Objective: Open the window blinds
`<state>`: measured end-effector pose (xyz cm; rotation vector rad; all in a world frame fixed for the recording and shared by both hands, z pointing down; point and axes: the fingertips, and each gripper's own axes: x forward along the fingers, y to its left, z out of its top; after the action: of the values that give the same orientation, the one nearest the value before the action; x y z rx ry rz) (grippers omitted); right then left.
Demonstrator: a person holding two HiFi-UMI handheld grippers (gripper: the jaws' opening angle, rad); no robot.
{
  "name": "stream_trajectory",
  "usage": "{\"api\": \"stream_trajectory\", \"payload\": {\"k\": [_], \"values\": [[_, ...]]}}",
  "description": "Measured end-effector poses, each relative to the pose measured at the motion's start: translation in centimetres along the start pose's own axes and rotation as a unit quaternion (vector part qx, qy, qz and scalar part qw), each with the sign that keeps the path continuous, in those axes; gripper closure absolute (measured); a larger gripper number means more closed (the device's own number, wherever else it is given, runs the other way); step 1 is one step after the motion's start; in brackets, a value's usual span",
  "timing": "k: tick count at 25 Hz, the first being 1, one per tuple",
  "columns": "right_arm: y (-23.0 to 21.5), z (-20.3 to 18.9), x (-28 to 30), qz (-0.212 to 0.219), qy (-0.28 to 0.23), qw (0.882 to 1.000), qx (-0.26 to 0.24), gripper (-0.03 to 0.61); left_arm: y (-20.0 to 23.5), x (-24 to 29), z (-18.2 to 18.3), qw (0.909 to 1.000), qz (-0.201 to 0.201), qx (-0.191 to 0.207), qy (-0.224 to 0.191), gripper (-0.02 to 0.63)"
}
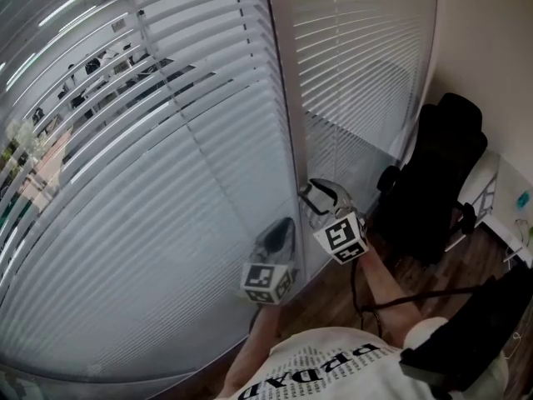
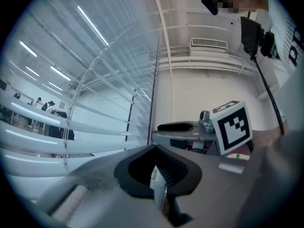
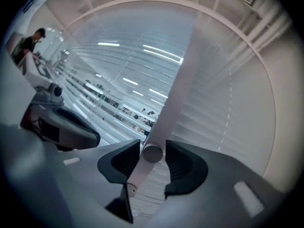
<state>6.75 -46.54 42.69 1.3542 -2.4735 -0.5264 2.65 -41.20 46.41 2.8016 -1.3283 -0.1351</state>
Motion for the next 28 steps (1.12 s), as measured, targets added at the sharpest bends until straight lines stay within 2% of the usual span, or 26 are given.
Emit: {"api": "stream_trajectory", "payload": {"k": [2, 4, 6, 11, 16, 20, 24, 28], "values": [[0.7, 0.0, 0.2, 0.015, 0.018, 0.995, -0.096, 0.387, 0.2, 0.0, 0.0, 1.0, 0.003, 0.001, -0.001, 0.62], [1.1, -0.4, 0.5, 0.022, 0.04, 0.985, -0.168, 0.385, 0.2, 0.1, 0.1, 1.0, 0.002, -0.001, -0.001, 0.621], [1.3, -0.9, 0.6, 0.023, 0.053, 0.979, -0.194, 0.386, 0.0, 0.2, 0.2, 1.0, 0.0, -0.001, -0.002, 0.62], [1.1, -1.2, 0.8, 0.002, 0.05, 0.975, -0.218, 0.414, -0.2, 0.2, 0.2, 1.0, -0.001, -0.001, -0.005, 0.62], [0.9, -1.1, 0.8, 0.003, 0.04, 0.983, -0.181, 0.423, 0.1, 0.3, 0.2, 1.0, -0.001, -0.001, -0.004, 0.62], [0.6, -1.2, 0.8, 0.008, 0.039, 0.993, -0.108, 0.426, -0.1, 0.5, 0.2, 1.0, -0.004, -0.001, -0.003, 0.621], [0.5, -1.3, 0.7, 0.012, 0.038, 0.997, -0.061, 0.43, -0.1, 0.5, 0.3, 1.0, -0.006, 0.003, -0.004, 0.621], [0.3, -1.7, 0.7, 0.02, 0.035, 0.999, 0.018, 0.433, -0.1, 0.6, 0.2, 1.0, -0.006, 0.006, -0.004, 0.621]]}}
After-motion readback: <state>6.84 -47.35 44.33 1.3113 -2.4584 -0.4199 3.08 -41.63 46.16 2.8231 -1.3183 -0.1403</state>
